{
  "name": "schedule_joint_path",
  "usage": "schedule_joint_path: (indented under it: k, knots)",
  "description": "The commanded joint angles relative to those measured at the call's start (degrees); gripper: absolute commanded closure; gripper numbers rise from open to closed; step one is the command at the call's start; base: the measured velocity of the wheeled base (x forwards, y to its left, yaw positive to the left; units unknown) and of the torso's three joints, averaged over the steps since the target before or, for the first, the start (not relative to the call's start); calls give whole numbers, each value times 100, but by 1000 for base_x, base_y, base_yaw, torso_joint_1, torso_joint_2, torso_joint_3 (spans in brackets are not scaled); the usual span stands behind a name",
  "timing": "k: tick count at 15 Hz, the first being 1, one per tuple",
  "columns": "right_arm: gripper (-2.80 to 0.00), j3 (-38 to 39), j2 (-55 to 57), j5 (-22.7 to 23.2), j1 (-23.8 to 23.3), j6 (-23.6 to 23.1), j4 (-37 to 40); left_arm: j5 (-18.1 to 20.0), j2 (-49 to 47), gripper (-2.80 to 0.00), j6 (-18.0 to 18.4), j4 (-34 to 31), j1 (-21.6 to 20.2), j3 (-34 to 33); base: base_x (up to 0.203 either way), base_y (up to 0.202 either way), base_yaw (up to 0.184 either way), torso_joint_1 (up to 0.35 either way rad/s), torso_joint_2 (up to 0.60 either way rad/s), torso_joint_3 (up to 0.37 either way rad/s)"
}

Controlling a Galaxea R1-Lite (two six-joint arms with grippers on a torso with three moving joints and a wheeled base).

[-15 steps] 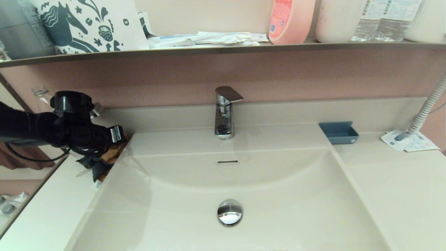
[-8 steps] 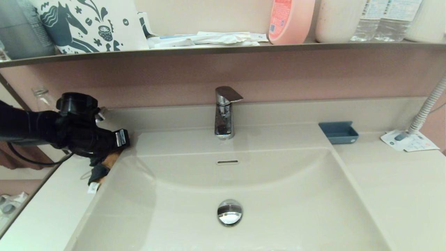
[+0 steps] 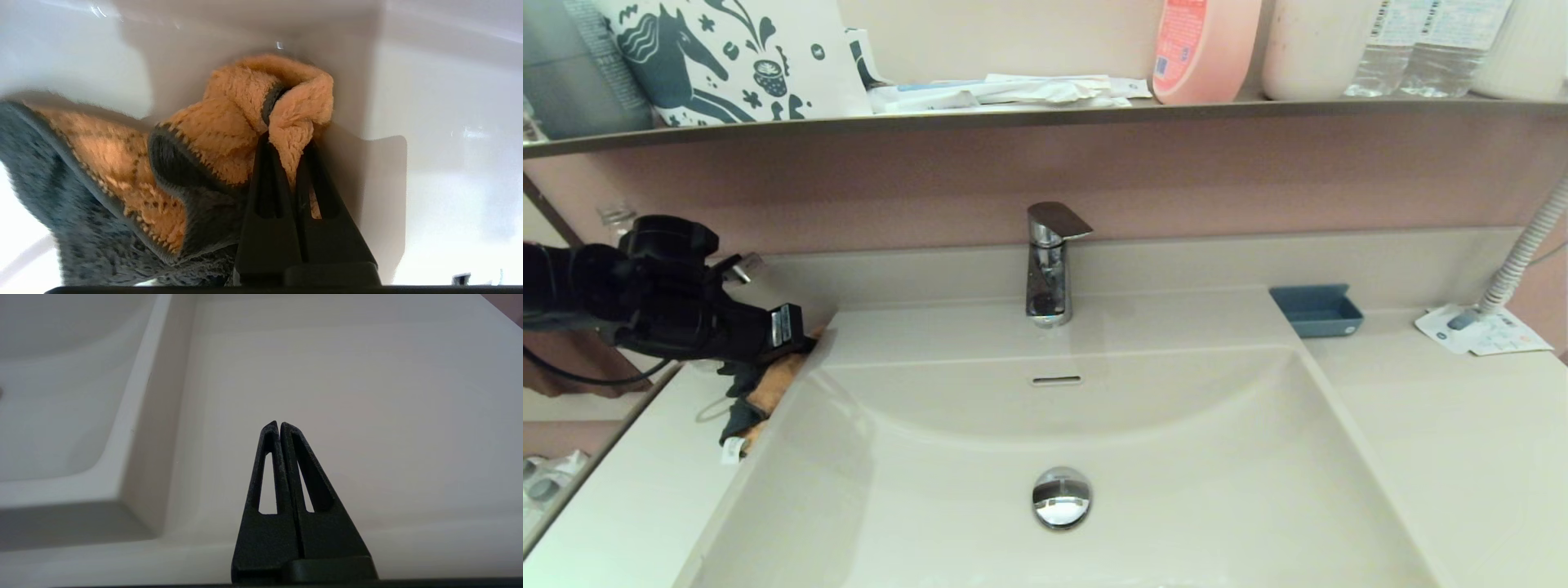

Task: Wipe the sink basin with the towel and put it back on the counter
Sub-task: Wipe the sink

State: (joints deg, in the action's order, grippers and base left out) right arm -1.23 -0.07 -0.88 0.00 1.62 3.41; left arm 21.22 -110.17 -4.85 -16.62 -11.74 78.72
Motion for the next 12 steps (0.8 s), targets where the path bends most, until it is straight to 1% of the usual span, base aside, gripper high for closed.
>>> schedule_joint_path:
  k: [1, 4, 7, 12]
  knots:
    - [0, 0, 7, 0, 0, 5, 1, 107, 27, 0, -1, -12, -9, -143, 0, 0, 0, 0, 0, 0]
    - [0, 0, 7, 0, 0, 4, 1, 155, 95, 0, 6, -10, -135, -326, 0, 0, 0, 0, 0, 0]
    - [0, 0, 7, 0, 0, 5, 1, 155, 191, 0, 146, -26, -286, -458, 0, 0, 0, 0, 0, 0]
    - [0, 0, 7, 0, 0, 5, 1, 174, 809, 0, 219, -14, -368, -1423, 0, 0, 0, 0, 0, 0]
